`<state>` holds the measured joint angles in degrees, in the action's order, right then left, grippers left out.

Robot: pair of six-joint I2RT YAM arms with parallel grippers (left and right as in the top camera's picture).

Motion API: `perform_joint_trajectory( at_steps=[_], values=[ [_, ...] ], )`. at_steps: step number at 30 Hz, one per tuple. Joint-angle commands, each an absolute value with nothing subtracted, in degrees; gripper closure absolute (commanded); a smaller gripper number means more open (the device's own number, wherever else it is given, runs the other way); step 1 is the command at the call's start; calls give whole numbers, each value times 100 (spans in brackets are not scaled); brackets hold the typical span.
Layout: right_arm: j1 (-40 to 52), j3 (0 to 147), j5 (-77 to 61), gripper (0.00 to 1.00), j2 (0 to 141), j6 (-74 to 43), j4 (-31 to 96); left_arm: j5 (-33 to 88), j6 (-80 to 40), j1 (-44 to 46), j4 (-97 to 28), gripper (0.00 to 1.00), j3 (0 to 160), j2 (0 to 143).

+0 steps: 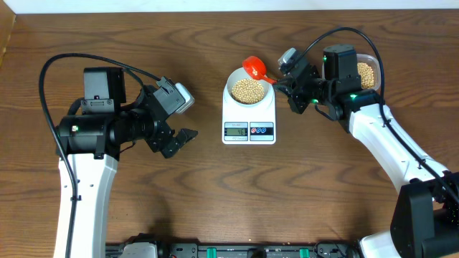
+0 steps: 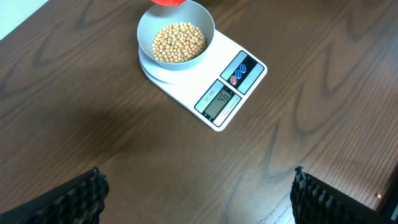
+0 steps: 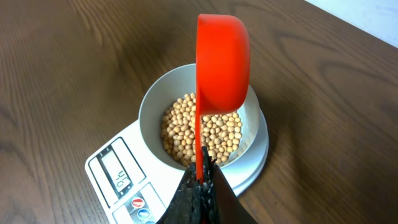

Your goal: Scoop item into bowl and weigh 50g on scale

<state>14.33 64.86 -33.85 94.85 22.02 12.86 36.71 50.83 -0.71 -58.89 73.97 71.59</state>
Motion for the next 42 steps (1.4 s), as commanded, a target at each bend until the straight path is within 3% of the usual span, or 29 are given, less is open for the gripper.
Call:
perform_joint_trajectory(
  at_steps=[1, 9, 13, 37, 42],
  values=[
    [1472, 6482, -3465, 99, 9360, 2279, 1284, 3645, 5052, -95, -5909, 4, 7476, 7201],
    [1533, 6482, -3426, 99, 9343, 2735, 1291, 3642, 5050, -95, -5909, 4, 7476, 7203],
    [1728, 6482, -2731, 99, 9343, 3048, 1332, 3642, 5052, -95, -5909, 4, 7476, 7201],
    [1712, 6482, -2648, 99, 9341, 3022, 1175, 3642, 5050, -95, -5909, 4, 7476, 7201],
    [1531, 6482, -2648, 99, 9266, 2561, 832, 3642, 5052, -95, -5909, 4, 7476, 7203]
  ],
)
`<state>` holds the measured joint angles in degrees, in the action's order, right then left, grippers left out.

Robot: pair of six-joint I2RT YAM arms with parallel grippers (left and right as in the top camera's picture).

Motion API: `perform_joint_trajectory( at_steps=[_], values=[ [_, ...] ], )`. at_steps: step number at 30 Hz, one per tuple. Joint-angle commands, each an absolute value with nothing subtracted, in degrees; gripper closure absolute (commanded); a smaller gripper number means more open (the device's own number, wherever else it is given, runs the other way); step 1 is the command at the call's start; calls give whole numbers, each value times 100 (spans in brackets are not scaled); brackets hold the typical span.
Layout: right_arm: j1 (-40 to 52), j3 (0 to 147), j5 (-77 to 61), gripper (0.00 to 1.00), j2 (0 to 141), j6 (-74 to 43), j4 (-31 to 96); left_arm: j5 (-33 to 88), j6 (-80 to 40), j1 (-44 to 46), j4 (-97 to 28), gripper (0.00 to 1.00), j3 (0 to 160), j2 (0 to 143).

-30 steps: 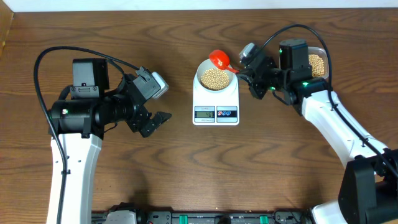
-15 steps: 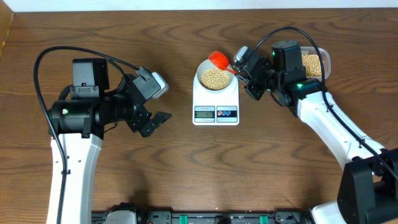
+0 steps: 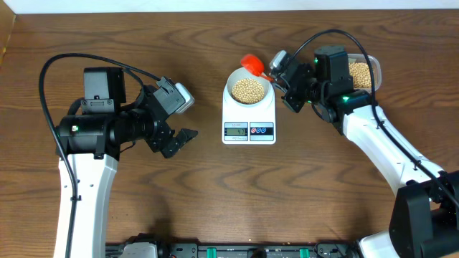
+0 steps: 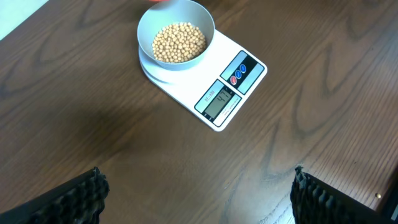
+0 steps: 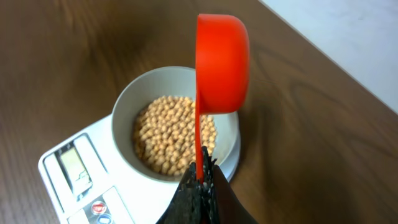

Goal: Scoop item into bowl and weigh 50g on scale
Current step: 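Carry the empty red scoop rightward to the soybean tub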

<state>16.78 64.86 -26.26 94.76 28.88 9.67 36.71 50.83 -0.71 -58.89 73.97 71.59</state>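
Note:
A grey bowl point(image 3: 249, 89) of soybeans sits on the white digital scale point(image 3: 249, 129), mid-table. The same bowl point(image 4: 176, 42) and scale point(image 4: 233, 87) appear in the left wrist view, and the display shows a reading too small to be sure of. My right gripper point(image 5: 202, 177) is shut on the handle of a red scoop point(image 5: 222, 62), which is turned on its side over the bowl's far right rim. From overhead the scoop point(image 3: 252, 64) hangs just beyond the bowl. My left gripper point(image 3: 181, 140) stands open, left of the scale, nothing in it.
A clear container of soybeans point(image 3: 362, 73) stands at the back right, behind the right arm. The table's far edge point(image 3: 229, 8) runs just behind the scale. Bare wooden tabletop point(image 4: 124, 143) lies between my left gripper and the scale.
My right gripper with the red scoop has shifted back and a little away from the bowl; the scoop now hangs over the far rim. The left arm has not moved.

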Motion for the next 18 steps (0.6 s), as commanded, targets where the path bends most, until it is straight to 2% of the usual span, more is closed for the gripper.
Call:
perform_joint_trajectory(
  at_steps=[1, 18],
  values=[
    [1474, 6482, -2648, 99, 9231, 2449, 766, 3642, 5050, -95, -5909, 4, 7476, 7203],
    [-287, 6482, -2648, 99, 8838, -23, 742, 3642, 5052, -95, -5909, 4, 7476, 7201]
  ],
)
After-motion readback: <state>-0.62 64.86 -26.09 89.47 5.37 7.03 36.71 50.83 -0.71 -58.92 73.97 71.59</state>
